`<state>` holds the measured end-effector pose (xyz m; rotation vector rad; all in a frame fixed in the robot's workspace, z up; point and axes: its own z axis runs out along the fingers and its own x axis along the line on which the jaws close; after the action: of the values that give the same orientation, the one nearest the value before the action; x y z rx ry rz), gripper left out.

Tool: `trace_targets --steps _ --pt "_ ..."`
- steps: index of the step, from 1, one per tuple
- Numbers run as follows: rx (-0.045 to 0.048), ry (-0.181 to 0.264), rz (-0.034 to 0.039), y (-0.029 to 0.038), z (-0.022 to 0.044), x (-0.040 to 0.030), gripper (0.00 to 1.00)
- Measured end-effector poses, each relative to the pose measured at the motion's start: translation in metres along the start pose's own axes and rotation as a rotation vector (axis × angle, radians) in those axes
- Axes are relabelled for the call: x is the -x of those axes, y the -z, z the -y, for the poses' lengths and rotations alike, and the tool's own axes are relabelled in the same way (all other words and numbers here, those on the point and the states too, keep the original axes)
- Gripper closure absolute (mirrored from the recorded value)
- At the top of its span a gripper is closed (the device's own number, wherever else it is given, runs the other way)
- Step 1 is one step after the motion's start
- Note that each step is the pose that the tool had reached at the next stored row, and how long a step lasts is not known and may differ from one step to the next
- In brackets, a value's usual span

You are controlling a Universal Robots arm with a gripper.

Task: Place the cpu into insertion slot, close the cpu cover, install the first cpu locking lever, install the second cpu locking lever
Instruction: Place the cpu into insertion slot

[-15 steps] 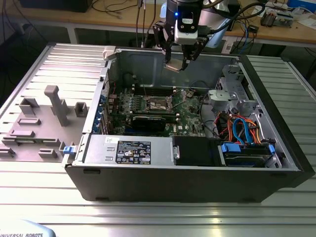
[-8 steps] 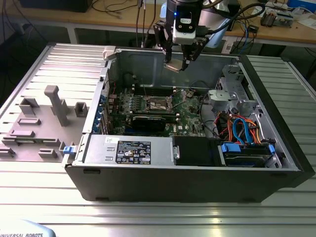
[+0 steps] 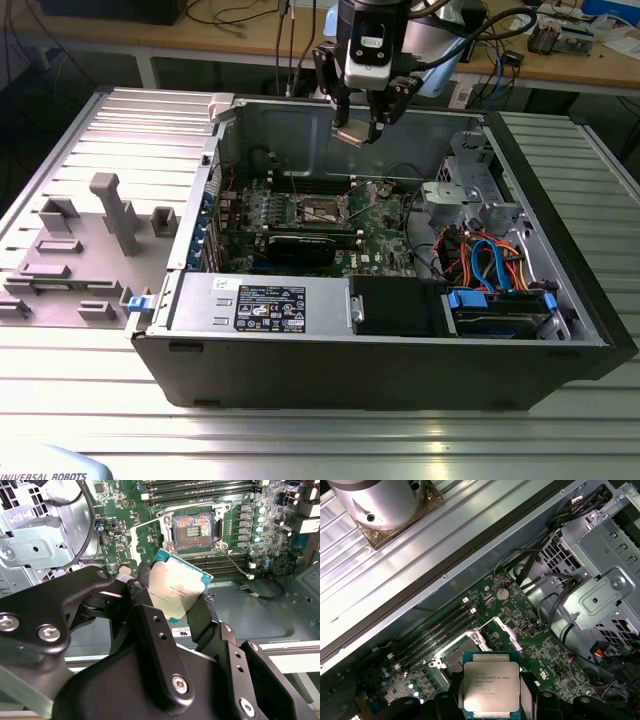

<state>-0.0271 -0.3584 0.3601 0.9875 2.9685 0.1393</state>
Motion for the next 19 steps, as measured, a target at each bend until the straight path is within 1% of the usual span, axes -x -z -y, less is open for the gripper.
trace_targets --steps 9,12,15,16,19 --pt "0.0001 -0.004 0.0004 0.0000 0.0000 0.0000 0.46" --pt "0.0002 -0.022 0.0021 -0.0002 0.0000 0.0000 0.46" --pt "0.0000 -0.064 0.0066 -0.0005 0.0000 0.0000 0.46" --pt "0.0001 -0.090 0.0090 -0.0006 0.0001 0.0001 0.46" --pt "0.0003 -0.098 0.0097 -0.0007 0.0001 0.0000 0.46"
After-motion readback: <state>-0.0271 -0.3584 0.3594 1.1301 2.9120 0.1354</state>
